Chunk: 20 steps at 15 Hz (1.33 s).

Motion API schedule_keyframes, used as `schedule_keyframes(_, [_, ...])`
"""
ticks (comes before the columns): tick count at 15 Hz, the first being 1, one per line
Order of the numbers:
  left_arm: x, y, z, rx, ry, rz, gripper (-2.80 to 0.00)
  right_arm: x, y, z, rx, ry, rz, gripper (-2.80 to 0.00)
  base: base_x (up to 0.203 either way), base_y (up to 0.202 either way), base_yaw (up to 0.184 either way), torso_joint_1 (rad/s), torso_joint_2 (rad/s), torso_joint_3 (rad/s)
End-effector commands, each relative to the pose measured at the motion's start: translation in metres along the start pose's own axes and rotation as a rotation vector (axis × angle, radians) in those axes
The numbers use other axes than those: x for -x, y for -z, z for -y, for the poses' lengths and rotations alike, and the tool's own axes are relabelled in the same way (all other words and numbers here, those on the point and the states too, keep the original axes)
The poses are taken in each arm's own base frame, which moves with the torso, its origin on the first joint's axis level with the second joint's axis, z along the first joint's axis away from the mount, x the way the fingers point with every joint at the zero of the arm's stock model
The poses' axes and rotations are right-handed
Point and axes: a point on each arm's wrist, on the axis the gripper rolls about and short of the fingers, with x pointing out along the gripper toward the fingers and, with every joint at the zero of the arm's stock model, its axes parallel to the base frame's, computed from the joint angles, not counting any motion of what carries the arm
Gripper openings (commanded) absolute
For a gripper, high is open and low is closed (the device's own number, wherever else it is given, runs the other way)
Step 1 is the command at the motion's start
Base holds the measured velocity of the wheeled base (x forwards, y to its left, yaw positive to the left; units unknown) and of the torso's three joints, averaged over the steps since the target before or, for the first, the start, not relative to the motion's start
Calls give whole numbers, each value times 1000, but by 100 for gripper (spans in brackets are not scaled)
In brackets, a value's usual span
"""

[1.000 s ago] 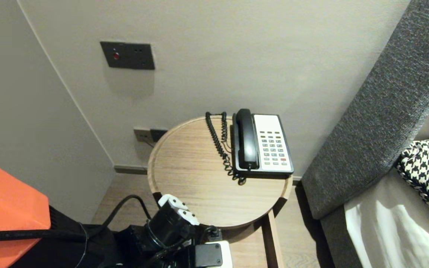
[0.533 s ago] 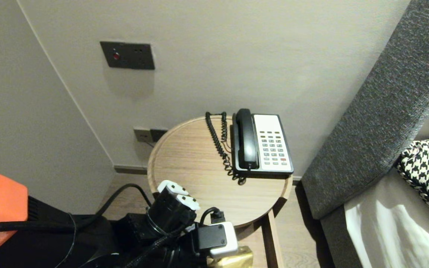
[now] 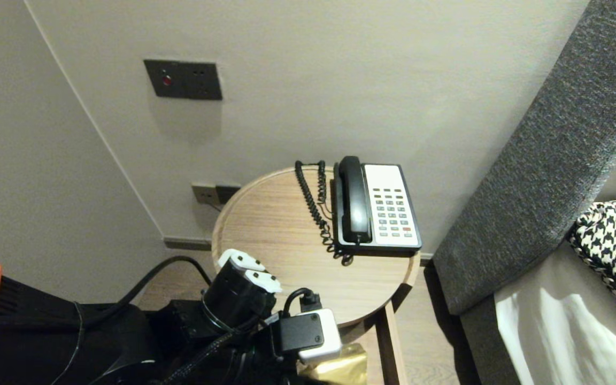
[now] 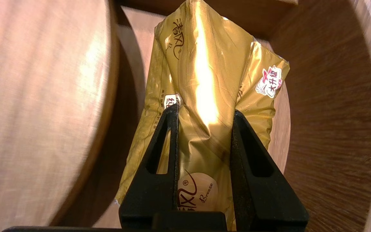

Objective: Take the tissue out of the drawer one by one and place them on the table

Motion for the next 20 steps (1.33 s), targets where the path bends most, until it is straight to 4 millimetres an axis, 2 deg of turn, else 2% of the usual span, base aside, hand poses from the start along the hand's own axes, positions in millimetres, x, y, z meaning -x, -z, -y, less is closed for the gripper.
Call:
schedule_keyframes(1, [9,-5,3,0,1,14,-280,0,0,0,1,-1,-1,-280,0,0,0,0,0,0])
schedule_keyframes(10, [29,-31,-2,35,-37,102,-280,0,0,0,1,0,-1,-280,0,0,0,0,0,0])
schedule_keyframes(12, [38,-43,-7,66,-36,107,-280,0,0,0,1,-1,-1,-280,0,0,0,0,0,0])
schedule_keyframes(15, [54,-65,-23,167,-66,145,-280,0,0,0,1,-1,-1,-280,0,0,0,0,0,0])
schedule_keyframes(20, [73,-75,-59,320,-187,179,-280,0,0,0,1,-1,-1,-280,0,0,0,0,0,0])
